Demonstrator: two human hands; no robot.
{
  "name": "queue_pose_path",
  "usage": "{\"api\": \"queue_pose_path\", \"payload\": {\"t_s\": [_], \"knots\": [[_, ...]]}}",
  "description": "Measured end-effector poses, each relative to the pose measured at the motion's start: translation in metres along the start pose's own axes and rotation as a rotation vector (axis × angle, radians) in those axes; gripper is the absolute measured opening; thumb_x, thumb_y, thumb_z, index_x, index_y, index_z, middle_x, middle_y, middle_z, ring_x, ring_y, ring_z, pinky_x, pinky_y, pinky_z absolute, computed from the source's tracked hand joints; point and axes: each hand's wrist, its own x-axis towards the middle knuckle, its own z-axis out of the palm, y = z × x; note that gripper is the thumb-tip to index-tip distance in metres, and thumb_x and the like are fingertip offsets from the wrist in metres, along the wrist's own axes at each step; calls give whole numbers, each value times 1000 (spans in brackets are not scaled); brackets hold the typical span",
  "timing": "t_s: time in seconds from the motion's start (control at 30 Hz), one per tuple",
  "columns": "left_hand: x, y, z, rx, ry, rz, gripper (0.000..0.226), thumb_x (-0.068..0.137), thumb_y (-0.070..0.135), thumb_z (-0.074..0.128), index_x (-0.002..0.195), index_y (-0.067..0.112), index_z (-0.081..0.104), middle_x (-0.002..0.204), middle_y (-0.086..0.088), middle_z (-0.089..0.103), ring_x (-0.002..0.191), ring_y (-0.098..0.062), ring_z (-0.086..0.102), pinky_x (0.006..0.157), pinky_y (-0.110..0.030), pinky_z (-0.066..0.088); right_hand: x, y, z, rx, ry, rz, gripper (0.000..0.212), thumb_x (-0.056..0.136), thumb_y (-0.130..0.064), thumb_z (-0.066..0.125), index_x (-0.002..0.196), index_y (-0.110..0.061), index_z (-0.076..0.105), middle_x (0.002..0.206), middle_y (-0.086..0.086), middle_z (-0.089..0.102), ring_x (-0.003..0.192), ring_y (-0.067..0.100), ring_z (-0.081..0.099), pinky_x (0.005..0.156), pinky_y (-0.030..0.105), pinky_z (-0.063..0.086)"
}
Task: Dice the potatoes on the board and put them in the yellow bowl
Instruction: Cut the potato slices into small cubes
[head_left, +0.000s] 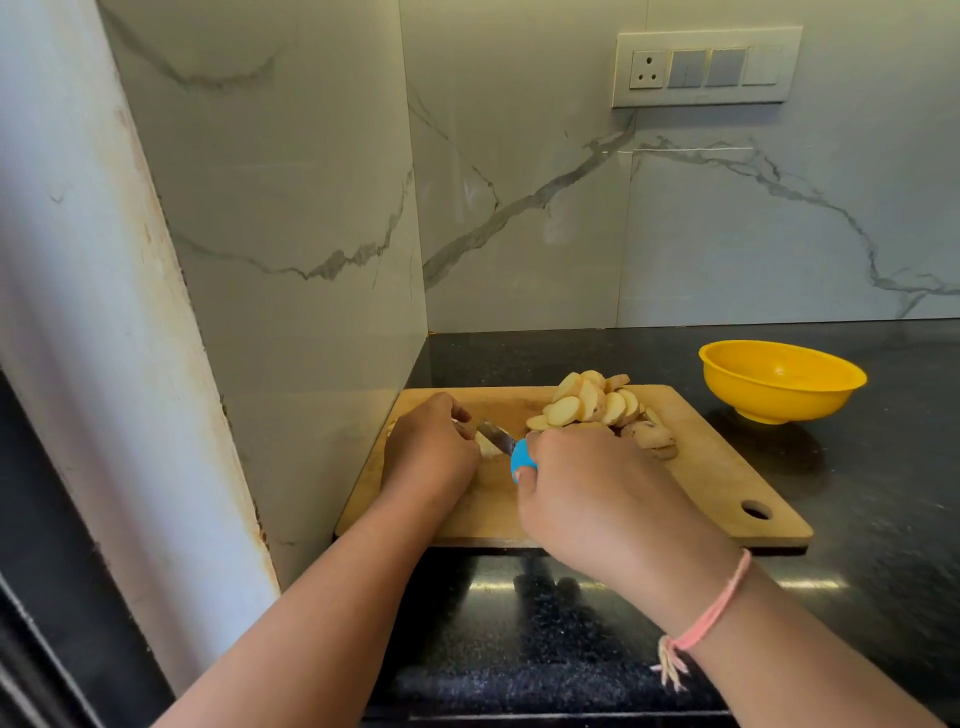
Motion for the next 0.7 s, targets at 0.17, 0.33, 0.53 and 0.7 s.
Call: {"api": "queue_pose_path", "payload": {"t_s": [0.17, 0.33, 0.53, 0.7], "knots": [[1, -1, 1, -2, 9, -12, 12, 92, 19, 60, 102, 26, 57, 104, 4, 64, 87, -11, 55, 52, -15, 29, 5, -9, -6, -69, -31, -19, 17, 98, -23, 42, 109, -16, 54, 69, -1, 40, 69, 15, 46, 52, 25, 34], [3, -1, 1, -2, 1, -10, 14, 92, 21, 62, 104, 26, 57, 103, 5, 64, 88, -11, 55, 52, -15, 29, -2, -6, -8, -87, -60, -68, 18, 98, -23, 42, 111, -17, 53, 68, -4, 38, 63, 11, 41, 52, 24, 31], [6, -3, 0, -16, -22, -23, 18, 90, 17, 64, 105, 25, 58, 101, 4, 65, 88, -12, 58, 58, -19, 36, -25, 7, -17, -71, -108, -68, 24, 97, -30, 43, 118, -23, 51, 77, -7, 46, 75, 9, 50, 60, 21, 39], [6, -3, -4, 6, -35, 50, 19, 94, 13, 56, 109, 24, 57, 106, 5, 60, 90, -12, 55, 67, -21, 43, -19, 21, -24, 53, 39, 68, 34, 99, -41, 37, 122, -23, 55, 76, -6, 53, 56, 5, 46, 48, 17, 33]]}}
